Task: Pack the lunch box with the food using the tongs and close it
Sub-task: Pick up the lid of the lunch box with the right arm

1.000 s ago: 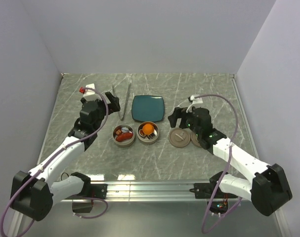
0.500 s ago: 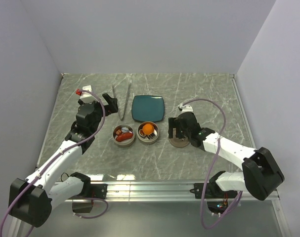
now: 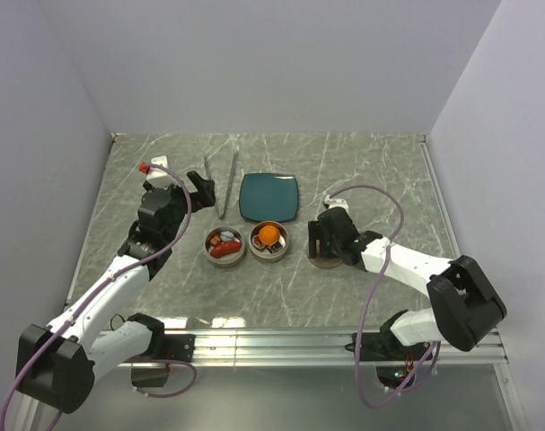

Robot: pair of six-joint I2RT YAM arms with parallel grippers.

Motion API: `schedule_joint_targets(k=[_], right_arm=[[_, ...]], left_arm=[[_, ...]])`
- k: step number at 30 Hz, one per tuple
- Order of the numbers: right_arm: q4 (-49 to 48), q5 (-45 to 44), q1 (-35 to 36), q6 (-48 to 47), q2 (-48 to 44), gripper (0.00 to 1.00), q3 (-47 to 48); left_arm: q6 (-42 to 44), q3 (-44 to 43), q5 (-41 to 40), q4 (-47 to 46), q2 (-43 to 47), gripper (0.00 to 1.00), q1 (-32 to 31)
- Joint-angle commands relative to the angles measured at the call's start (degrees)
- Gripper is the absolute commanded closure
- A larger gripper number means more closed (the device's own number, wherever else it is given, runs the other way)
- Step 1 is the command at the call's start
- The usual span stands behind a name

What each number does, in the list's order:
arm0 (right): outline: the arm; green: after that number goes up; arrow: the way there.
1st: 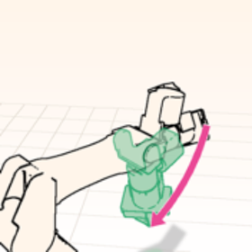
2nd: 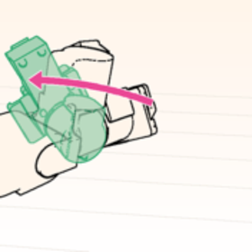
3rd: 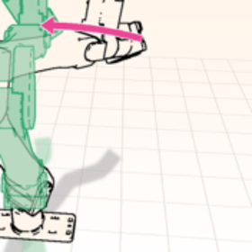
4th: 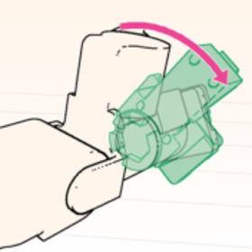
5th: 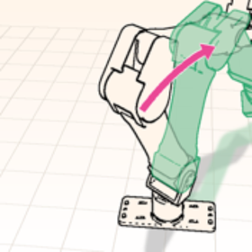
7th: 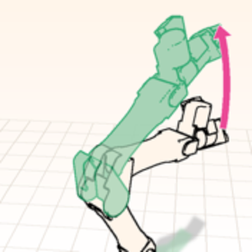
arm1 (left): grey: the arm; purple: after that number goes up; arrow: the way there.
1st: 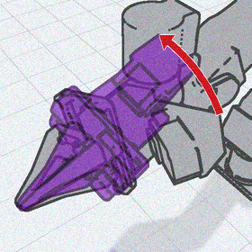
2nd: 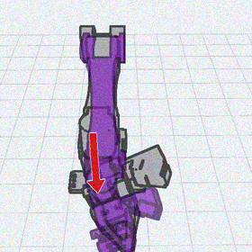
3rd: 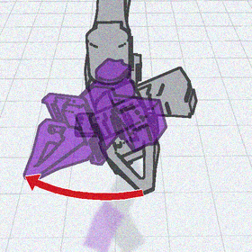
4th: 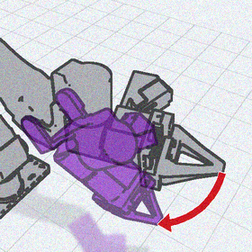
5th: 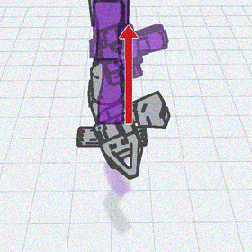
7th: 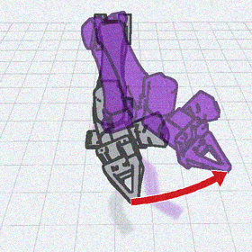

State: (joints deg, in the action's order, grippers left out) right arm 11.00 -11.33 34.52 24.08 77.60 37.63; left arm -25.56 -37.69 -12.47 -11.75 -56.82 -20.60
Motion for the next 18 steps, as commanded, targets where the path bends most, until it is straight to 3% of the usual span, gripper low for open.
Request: schedule_joint_targets(k=[1, 11, 18], right_arm=[[1.5, -1.4, 0.5, 1.3, 1.1, 0.21, 3.2], [3.1, -2.5, 0.5, 2.2, 3.8, 0.52, 4.6], [3.6, -3.8, 0.5, 2.5, 3.4, 0.66, 4.8]], left_arm=[[0.7, 0.2, 1.8, -2.8, 1.7, 0.00, 0.4], [0.6, 0.3, 2.5, -2.8, 2.2, 0.01, 0.6], [0.6, 0.5, 2.6, -2.8, 2.9, 0.01, 0.6]])
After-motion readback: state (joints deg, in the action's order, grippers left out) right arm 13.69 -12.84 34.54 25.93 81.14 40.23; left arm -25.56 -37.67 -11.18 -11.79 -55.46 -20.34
